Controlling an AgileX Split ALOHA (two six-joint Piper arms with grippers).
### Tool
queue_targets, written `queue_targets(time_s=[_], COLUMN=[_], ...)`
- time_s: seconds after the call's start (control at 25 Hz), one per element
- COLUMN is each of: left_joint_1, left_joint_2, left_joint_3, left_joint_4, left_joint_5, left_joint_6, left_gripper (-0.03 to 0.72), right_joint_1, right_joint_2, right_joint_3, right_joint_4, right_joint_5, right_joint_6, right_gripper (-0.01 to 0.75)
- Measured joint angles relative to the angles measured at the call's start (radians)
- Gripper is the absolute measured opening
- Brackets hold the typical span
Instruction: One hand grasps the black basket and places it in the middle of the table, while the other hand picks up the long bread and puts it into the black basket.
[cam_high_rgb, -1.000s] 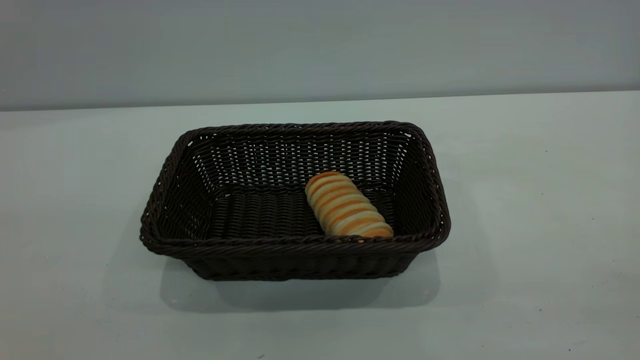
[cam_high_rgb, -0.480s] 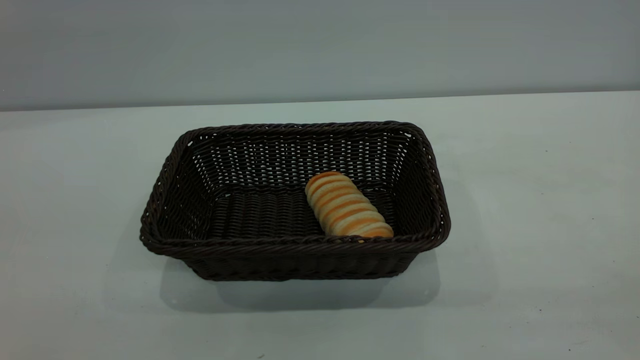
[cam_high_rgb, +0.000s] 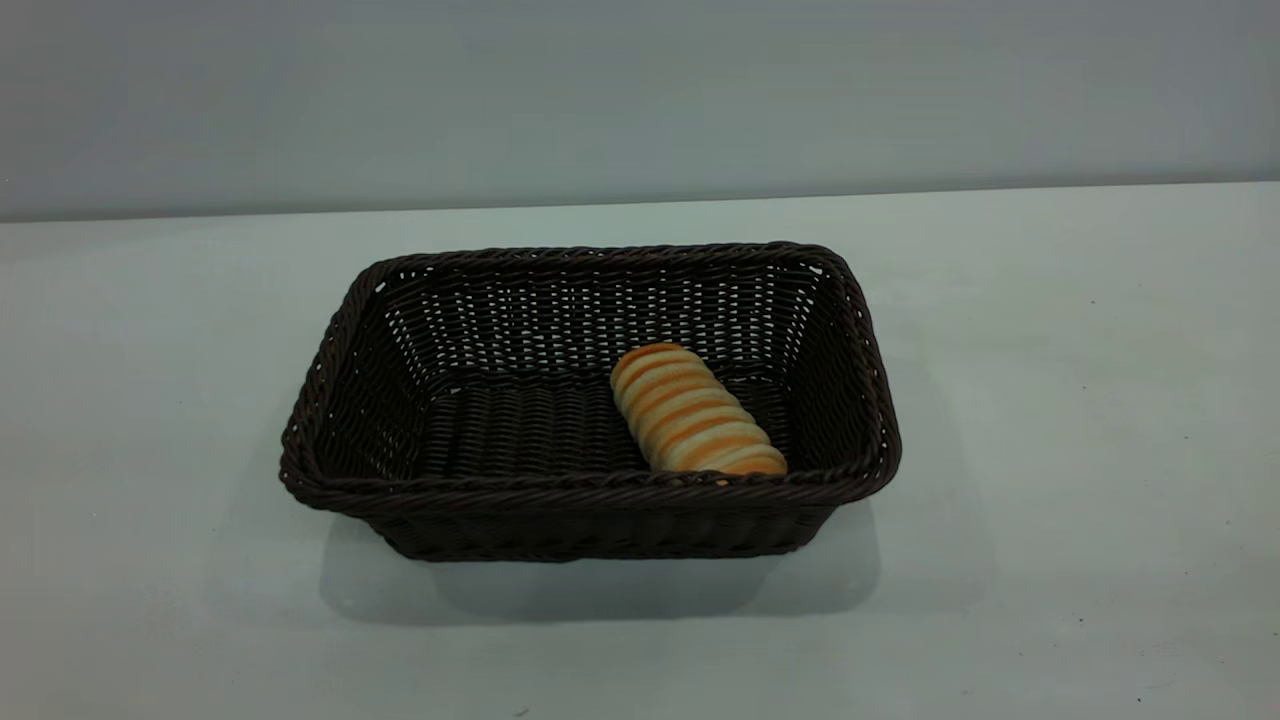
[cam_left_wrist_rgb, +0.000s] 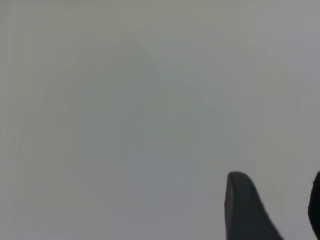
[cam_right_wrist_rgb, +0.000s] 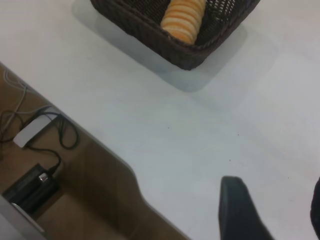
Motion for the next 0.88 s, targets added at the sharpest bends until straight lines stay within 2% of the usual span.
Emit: queue_targets(time_s=[0.24, 0.52, 0.88], left_joint_1=[0.0, 0.0, 0.0], left_joint_2=[-0.001, -0.048, -0.122], left_joint_3=[0.0, -0.005, -0.249], left_joint_4=[0.005, 0.006, 0.006], left_joint_5=[-0.063, -0.02, -0.029], left_joint_6=[0.0, 0.055, -0.073], left_gripper=[0.364, 0.364, 0.364], right_joint_1=[0.0, 0.0, 0.0], right_joint_2=[0.0, 0.0, 0.0], right_joint_3=[0.01, 0.013, 0.013], right_joint_4=[-0.001, -0.001, -0.001], right_joint_5=[0.0, 0.0, 0.0], right_joint_6=[0.0, 0.0, 0.0], right_gripper=[0.334, 0.334, 0.334])
